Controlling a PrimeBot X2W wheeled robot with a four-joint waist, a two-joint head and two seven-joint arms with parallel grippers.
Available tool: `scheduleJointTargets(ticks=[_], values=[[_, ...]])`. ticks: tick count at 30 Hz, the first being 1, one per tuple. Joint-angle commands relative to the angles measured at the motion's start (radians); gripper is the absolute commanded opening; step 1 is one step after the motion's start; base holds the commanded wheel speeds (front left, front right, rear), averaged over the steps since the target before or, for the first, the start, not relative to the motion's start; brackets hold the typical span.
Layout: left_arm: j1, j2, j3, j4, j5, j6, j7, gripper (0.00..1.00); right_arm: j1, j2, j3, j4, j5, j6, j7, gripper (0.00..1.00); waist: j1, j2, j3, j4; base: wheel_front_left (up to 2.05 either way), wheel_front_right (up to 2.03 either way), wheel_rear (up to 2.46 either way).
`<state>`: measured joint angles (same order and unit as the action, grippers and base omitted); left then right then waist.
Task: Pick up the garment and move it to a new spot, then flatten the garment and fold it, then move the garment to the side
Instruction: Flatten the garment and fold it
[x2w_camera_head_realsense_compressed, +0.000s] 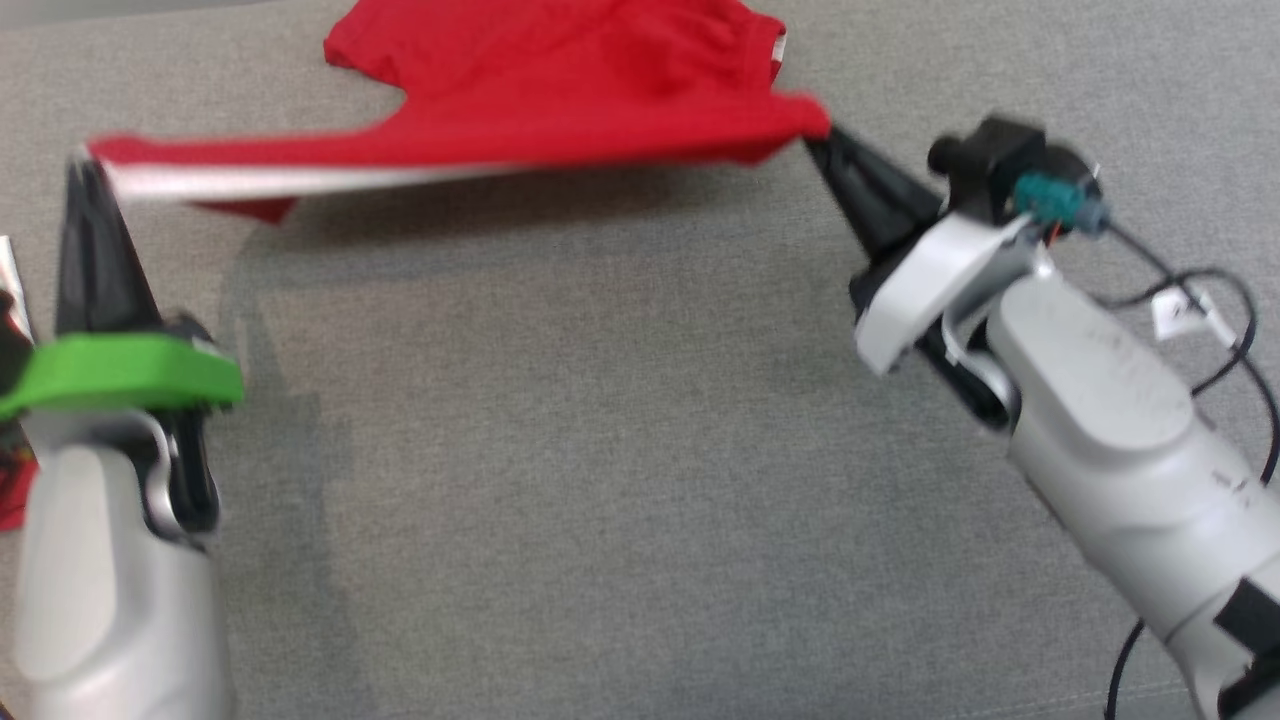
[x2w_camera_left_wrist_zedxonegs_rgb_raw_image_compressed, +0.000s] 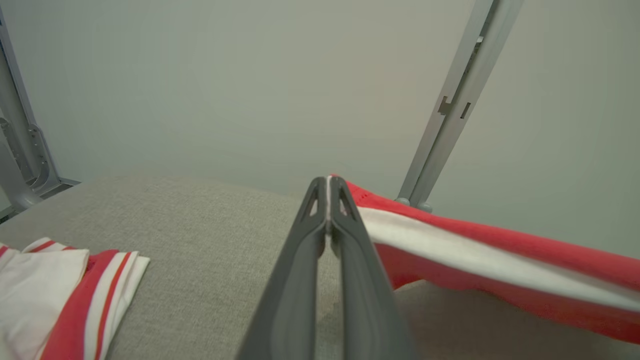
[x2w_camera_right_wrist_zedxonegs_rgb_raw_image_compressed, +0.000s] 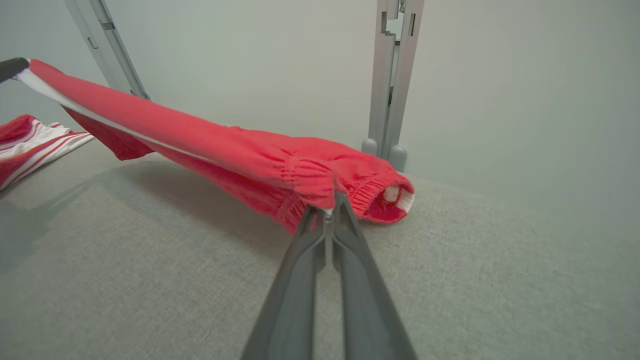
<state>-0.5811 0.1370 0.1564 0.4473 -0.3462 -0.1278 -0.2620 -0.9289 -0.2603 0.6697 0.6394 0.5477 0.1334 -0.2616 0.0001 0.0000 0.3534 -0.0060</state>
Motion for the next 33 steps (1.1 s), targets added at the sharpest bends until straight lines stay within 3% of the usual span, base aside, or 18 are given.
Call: scheduleJointTargets(ticks=[1,9,20,28,33], values=[[0.060,-0.005,0.033,0.002,0.011,0.003,-0.004,0.00,0.063,-0.020,0.009,-0.006,0.033,-0.005,-0.004,0.00,-0.0001,0.0000,-0.036,0.006,0.00,0.00,0.00],[0.343,-0.066,0.067,0.025,0.023,0.000,-0.004,0.00,0.368,-0.050,0.098,-0.067,0.181,-0.005,-0.005,0.00,-0.0001,0.0000,-0.146,0.022,0.00,0.00,0.00],[0.593,-0.077,0.090,-0.001,-0.006,0.001,-0.005,0.00,0.632,-0.098,0.143,-0.159,0.283,-0.006,-0.005,0.00,-0.0001,0.0000,-0.299,0.036,0.00,0.00,0.00],[0.675,-0.078,0.068,-0.047,0.004,0.001,-0.005,0.00,0.735,-0.116,0.160,-0.231,0.320,-0.006,-0.005,0.00,-0.0001,0.0000,-0.351,0.029,0.00,0.00,0.00],[0.612,-0.081,0.021,-0.104,0.035,0.000,-0.004,0.00,0.711,-0.112,0.153,-0.289,0.351,-0.004,-0.005,0.00,-0.0001,0.0000,-0.330,0.019,0.00,0.00,0.00]])
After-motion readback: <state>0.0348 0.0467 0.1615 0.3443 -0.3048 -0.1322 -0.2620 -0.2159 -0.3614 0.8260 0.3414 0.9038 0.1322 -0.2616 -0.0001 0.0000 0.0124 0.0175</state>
